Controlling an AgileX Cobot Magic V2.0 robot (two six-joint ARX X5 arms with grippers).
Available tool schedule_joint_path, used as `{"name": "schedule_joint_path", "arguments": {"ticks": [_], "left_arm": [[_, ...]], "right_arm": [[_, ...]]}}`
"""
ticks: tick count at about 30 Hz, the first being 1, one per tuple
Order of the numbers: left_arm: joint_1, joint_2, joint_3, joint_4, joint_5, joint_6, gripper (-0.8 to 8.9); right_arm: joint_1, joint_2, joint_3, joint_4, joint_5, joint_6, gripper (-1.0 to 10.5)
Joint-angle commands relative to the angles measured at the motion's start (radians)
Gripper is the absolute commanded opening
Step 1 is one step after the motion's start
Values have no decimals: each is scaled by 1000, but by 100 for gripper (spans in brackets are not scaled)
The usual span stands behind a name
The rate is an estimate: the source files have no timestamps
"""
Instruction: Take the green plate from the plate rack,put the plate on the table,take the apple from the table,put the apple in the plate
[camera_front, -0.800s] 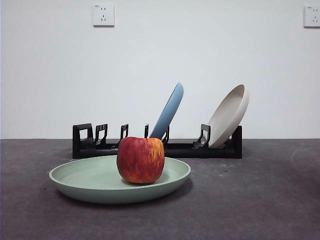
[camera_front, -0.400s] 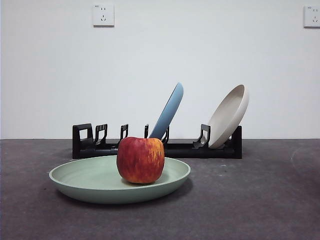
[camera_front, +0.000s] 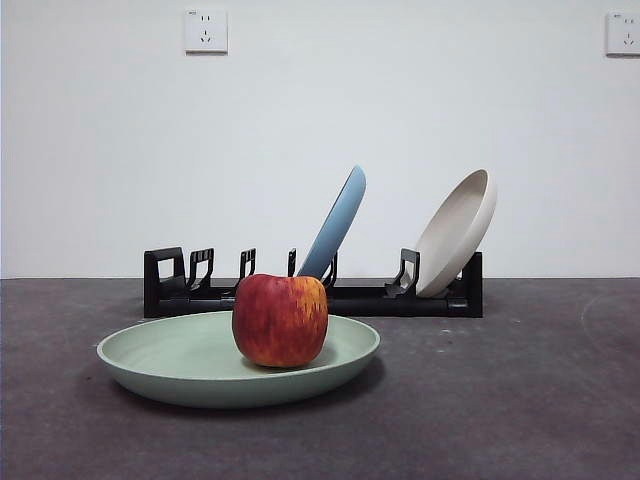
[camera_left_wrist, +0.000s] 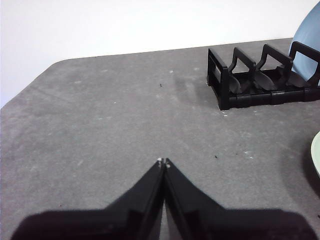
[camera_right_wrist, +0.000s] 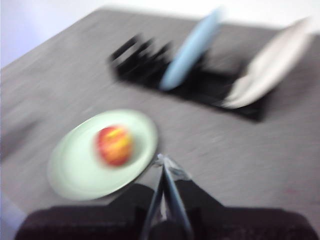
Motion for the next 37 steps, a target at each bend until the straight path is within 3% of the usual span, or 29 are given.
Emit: {"name": "schedule_joint_path", "arguments": {"ticks": [1, 5, 12, 25, 37], "left_arm": [[3, -3, -13, 5, 1, -5, -3], [3, -3, -13, 5, 1, -5, -3], [3, -3, -13, 5, 1, -5, -3], [3, -3, -13, 5, 1, -5, -3], [3, -3, -13, 5, 1, -5, -3]], "right_arm": [[-116, -85, -148, 162, -11, -23, 1], [-195, -203, -344, 371, -23, -23, 1], [-246, -371, -586, 533, -17, -23, 1], [-251, -505, -789, 518, -18, 21, 1], [-250, -519, -795, 505, -18, 47, 1]]}}
